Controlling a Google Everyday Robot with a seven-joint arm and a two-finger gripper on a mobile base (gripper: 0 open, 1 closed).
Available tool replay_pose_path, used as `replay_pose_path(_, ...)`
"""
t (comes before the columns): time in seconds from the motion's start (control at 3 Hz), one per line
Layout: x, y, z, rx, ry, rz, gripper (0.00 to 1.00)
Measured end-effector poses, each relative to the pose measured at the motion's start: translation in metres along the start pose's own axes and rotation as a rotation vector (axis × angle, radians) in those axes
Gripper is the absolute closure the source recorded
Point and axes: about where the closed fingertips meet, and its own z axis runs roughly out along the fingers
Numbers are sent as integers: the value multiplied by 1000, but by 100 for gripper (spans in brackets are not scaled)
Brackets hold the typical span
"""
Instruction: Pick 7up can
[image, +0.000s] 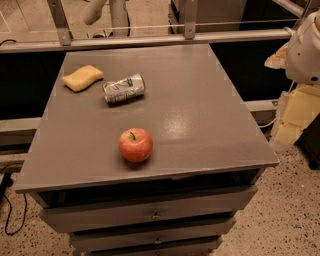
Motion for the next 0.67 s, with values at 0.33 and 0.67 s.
replay_pose_path(0.33,-1,-1,-1,3,-2,-2,0)
replay_pose_path(0.67,-54,-23,15,5,-86,-91,0)
